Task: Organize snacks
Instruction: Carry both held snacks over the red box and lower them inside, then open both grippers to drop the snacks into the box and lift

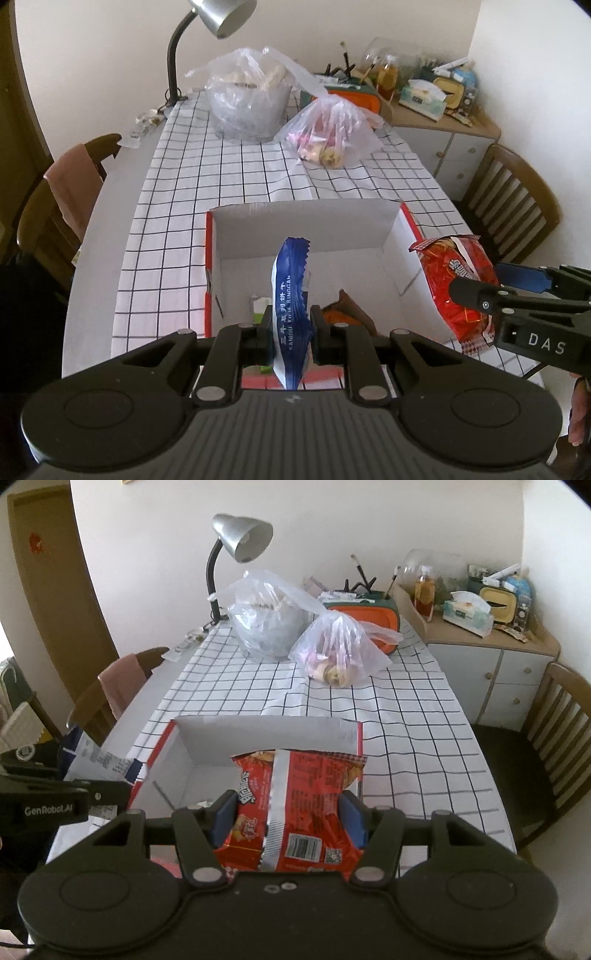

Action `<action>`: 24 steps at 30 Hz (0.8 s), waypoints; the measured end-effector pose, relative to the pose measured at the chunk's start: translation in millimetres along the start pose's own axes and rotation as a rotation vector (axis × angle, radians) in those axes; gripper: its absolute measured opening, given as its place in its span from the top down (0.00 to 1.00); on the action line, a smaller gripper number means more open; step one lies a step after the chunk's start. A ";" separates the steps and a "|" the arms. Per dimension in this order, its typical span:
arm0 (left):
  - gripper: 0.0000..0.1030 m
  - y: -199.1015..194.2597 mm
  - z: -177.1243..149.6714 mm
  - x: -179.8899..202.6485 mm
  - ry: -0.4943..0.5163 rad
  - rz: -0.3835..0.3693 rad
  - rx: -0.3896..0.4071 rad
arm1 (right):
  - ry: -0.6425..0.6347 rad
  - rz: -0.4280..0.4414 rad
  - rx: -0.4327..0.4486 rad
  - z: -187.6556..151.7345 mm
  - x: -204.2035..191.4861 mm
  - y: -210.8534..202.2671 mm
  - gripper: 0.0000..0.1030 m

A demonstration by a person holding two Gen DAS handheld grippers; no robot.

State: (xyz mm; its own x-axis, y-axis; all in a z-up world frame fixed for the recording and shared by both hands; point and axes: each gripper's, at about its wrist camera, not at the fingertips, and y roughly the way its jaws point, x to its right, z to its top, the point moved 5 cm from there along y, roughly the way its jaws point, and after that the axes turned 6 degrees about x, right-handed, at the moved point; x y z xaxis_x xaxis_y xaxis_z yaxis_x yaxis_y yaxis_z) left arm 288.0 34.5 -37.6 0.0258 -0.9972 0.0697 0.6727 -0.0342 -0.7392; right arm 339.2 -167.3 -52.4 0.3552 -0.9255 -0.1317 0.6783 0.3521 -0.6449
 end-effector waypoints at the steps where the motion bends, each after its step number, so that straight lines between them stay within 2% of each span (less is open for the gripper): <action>1: 0.83 7.7 3.5 -0.2 0.000 0.004 -0.009 | -0.003 0.001 -0.008 1.9 0.9 7.4 0.43; 11: 0.83 90.2 25.5 -10.5 -0.009 0.052 -0.138 | -0.046 0.046 -0.115 4.0 -2.4 88.0 0.44; 16: 0.83 125.0 22.6 -13.9 -0.013 0.063 -0.218 | -0.076 0.070 -0.181 -7.5 -7.9 122.1 0.44; 22: 0.83 156.8 11.4 -17.9 -0.022 0.074 -0.292 | -0.089 0.098 -0.238 -23.2 -14.2 142.2 0.44; 23: 0.83 160.4 9.0 -17.9 -0.018 0.074 -0.302 | -0.088 0.102 -0.243 -23.2 -14.8 144.7 0.45; 24: 0.83 163.0 7.3 -17.7 -0.015 0.075 -0.305 | -0.088 0.106 -0.248 -24.4 -15.1 146.3 0.50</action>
State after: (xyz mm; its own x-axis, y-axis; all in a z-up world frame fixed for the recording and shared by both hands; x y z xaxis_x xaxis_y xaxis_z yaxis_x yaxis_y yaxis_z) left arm 402.7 47.1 -154.4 0.0794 -0.9967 0.0159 0.4153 0.0186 -0.9095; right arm 417.4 -105.2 -163.1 0.4778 -0.8657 -0.1490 0.4605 0.3913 -0.7968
